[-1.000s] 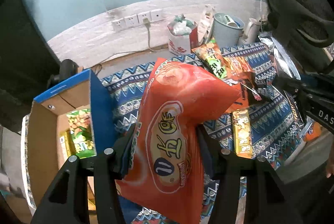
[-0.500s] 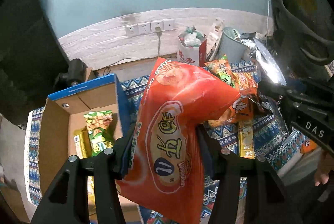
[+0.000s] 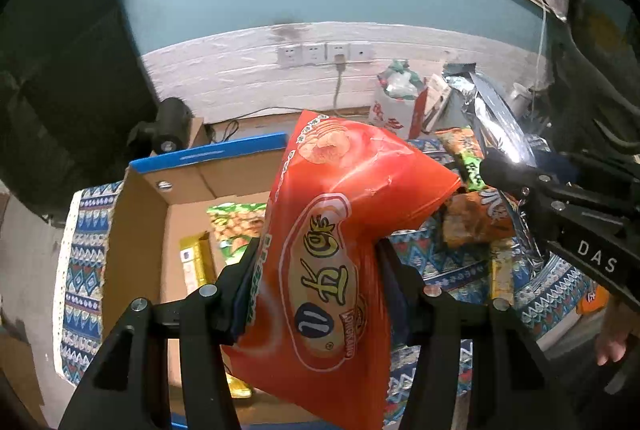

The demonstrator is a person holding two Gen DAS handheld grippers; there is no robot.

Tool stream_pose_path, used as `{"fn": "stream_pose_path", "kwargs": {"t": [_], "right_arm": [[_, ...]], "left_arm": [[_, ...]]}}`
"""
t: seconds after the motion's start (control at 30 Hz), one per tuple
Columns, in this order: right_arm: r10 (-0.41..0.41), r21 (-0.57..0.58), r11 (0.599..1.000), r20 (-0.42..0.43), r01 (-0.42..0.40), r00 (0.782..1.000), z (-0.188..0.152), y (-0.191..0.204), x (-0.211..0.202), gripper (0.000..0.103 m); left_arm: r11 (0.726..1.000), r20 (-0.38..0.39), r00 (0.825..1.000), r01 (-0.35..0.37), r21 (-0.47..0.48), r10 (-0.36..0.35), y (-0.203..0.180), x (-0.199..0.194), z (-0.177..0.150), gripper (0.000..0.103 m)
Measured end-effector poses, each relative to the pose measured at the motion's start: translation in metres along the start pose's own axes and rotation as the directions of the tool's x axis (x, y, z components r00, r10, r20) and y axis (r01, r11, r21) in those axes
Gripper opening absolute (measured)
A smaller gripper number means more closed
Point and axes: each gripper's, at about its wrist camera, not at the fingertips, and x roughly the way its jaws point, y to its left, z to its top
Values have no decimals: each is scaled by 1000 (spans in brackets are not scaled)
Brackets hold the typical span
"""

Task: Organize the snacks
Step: 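Carry orange bag and silver bar toward the cardboard box with both tools, then lower orange bag into box with left tool while right tool drops silver bar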

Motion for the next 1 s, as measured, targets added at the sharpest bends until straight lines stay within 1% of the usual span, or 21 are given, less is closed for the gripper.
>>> {"fn": "stream_pose_path", "kwargs": {"t": [0.2, 0.33, 0.47, 0.67, 1.0], "right_arm": [[34, -36, 999, -9, -35, 999, 12, 31, 13, 26], [80, -43, 996, -26, -82, 996, 20, 53, 25, 26], [101, -63, 993, -44, -104, 994, 24, 74, 36, 26], [137, -63, 988, -72, -141, 988, 31, 94, 51, 26], [172, -74, 981, -126, -182, 977, 35, 124, 76, 26]], "left_arm": [[998, -10, 1000, -22, -56, 21, 34, 2, -4, 56], [995, -12, 999, -35, -90, 34, 53, 2, -6, 56], [992, -16, 998, -55, -116, 53, 72, 4, -10, 56], [984, -40, 997, -70, -167, 64, 100, 11, -15, 57], [971, -98, 992, -102, -215, 83, 126, 27, -26, 57]]}}
